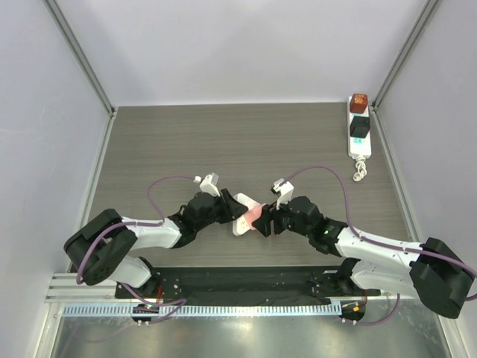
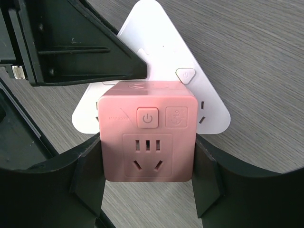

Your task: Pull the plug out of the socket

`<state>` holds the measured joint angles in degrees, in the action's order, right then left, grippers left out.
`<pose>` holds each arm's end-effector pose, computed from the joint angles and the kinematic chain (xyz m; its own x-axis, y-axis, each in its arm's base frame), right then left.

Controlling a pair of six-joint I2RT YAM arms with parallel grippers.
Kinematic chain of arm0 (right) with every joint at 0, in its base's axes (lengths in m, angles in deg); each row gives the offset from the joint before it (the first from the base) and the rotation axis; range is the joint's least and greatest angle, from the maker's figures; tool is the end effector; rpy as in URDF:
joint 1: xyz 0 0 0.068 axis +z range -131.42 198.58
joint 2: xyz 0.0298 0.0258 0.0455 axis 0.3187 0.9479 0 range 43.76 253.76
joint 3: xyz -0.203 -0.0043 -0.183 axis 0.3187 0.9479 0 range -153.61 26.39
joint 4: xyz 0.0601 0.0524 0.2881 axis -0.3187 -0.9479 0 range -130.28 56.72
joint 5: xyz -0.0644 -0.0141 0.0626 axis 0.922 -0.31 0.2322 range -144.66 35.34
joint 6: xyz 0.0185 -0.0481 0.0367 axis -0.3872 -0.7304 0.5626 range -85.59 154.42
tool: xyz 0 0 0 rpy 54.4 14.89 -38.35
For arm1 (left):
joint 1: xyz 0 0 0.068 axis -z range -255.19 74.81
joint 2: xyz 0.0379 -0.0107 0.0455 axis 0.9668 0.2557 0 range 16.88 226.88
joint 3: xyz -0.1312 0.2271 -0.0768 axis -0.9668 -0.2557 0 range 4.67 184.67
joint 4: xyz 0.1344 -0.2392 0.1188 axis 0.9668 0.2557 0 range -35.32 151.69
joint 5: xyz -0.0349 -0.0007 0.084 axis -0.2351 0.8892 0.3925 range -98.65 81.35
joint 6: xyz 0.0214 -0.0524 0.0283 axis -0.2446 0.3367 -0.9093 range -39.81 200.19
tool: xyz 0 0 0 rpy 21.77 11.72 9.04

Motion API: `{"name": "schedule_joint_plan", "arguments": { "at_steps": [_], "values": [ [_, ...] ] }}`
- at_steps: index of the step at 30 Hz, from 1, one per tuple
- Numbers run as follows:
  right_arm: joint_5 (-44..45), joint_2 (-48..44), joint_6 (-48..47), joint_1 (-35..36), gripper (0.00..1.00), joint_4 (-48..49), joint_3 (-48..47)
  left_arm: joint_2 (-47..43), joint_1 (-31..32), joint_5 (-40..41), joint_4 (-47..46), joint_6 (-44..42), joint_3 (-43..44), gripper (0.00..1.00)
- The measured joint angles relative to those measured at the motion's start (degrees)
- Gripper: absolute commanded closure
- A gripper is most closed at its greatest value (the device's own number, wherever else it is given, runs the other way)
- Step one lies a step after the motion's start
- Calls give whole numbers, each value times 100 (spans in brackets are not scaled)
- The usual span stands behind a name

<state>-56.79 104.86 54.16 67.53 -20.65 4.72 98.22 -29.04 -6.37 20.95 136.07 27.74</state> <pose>0.1690 0.1969 0.1553 -0.5407 -0.1069 -0.8344 -0.6297 0.7091 0.3173 0.2040 -0.2096 0.1134 -0.7371 -0.4267 -0.5240 0.1519 0.6510 -0.7438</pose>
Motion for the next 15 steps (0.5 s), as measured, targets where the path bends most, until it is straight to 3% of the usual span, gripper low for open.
{"name": "schedule_joint_plan", "arguments": {
  "at_steps": [15],
  "values": [
    [227,-487,223,7,99,643,656,273,83,-35,-778,48,-181,100]
  ]
}}
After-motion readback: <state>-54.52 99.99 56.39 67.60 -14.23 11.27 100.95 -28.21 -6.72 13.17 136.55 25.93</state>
